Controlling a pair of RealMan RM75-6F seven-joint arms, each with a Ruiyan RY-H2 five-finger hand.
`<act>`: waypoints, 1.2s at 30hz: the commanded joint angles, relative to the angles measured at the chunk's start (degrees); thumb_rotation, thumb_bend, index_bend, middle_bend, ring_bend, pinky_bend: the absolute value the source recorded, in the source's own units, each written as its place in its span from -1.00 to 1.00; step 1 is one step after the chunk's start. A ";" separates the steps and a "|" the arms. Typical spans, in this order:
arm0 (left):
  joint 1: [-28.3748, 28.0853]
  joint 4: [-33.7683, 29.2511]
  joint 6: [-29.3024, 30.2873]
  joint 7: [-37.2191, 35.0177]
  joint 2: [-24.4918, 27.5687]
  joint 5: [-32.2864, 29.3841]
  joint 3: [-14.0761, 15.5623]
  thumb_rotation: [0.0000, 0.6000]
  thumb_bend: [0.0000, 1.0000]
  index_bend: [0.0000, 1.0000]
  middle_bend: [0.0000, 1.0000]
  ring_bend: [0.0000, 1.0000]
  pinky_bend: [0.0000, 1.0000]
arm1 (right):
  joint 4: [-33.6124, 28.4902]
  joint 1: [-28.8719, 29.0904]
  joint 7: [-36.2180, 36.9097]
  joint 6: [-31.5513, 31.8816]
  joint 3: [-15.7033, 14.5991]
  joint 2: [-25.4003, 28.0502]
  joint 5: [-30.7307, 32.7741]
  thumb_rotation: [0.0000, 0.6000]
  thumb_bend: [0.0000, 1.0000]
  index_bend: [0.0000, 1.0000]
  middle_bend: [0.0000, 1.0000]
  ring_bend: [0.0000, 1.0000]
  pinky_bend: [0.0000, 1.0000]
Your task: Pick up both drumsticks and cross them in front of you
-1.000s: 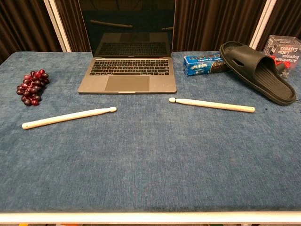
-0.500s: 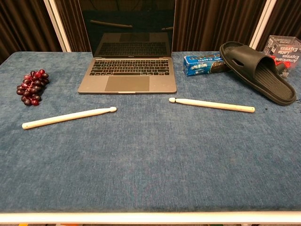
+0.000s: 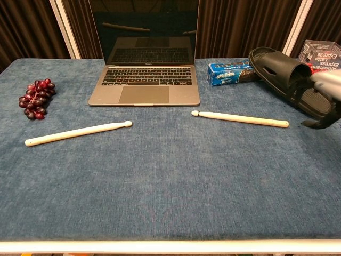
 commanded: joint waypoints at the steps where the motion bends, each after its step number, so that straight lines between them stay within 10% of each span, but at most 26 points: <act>1: 0.09 0.28 -0.07 -0.26 -0.18 -0.25 -0.03 1.00 -0.58 -0.64 -0.66 -0.72 -0.67 | 3.83 3.27 -5.51 -2.32 0.70 -4.33 4.05 1.00 -0.56 -0.30 -0.24 -0.66 -0.48; 36: 0.11 1.59 -1.41 -1.71 -0.62 -1.26 -0.06 1.00 -0.58 -0.64 -0.66 -0.72 -0.67 | 17.50 7.93 -6.42 -3.20 -1.72 -13.34 4.22 1.00 -0.43 -0.11 -0.04 -0.47 -0.43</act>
